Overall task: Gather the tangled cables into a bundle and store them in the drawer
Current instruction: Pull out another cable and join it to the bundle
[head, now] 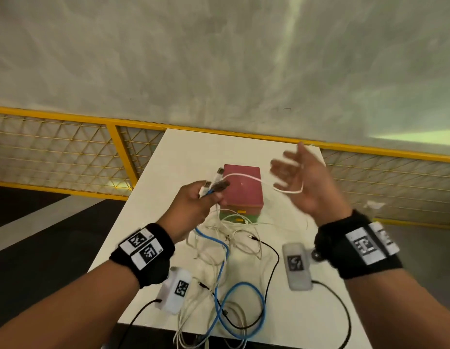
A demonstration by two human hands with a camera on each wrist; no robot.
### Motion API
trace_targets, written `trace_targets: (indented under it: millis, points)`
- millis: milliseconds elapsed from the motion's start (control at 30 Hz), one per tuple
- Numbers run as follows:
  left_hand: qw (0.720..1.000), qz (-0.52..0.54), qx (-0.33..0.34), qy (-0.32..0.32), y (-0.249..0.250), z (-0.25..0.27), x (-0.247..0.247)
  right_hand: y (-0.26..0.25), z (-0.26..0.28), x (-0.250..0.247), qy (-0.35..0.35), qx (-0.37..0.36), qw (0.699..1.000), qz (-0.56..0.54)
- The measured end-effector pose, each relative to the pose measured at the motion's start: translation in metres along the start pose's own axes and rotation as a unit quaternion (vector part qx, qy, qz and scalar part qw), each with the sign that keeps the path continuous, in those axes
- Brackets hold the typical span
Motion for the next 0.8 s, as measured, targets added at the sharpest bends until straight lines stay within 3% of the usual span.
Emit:
trace_targets:
  millis: [133, 233, 400, 500, 600, 700, 800]
  points:
    - [0.993, -0.094, 0.065, -0.029, 0.027, -0.007, 0.020, 0.093, 0.020, 0.028, -0.115, 0.161, 0.975, 0.096]
    - [0.986, -0.132, 0.092, -0.045, 0.025, -0.005, 0.029, 0.115, 0.035, 0.041, -0.203, 0.196, 0.948, 0.144]
    - [0.985, -0.151, 0.060, -0.053, 0.000, 0.003, 0.023, 0.097, 0.040, 0.042, -0.232, 0.138, 0.939, 0.214]
    - [0.984, -0.149, 0.090, -0.024, 0.017, 0.004, 0.020, 0.095, 0.049, 0.049, -0.261, 0.138, 0.928, 0.229]
    - [0.978, -0.163, 0.125, -0.043, 0.042, 0.002, 0.029, 0.084, 0.056, 0.060, -0.274, 0.125, 0.908, 0.292]
    - [0.971, -0.189, 0.136, -0.049, 0.046, 0.001, 0.033, 0.052, 0.055, 0.060, -0.231, 0.044, 0.883, 0.405]
    - [0.979, -0.156, 0.106, -0.075, 0.030, 0.004, 0.034, 0.031, 0.053, 0.056, -0.187, -0.004, 0.884, 0.429]
Point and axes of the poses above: each hand's wrist, its own z-axis away from the middle knuckle, its own x-axis out of the palm, y = z × x, the point moved 10 cm from there along -z, towards the middle knuckle, and after that the axes turned 1 degree about z, right-handed, at the moved point
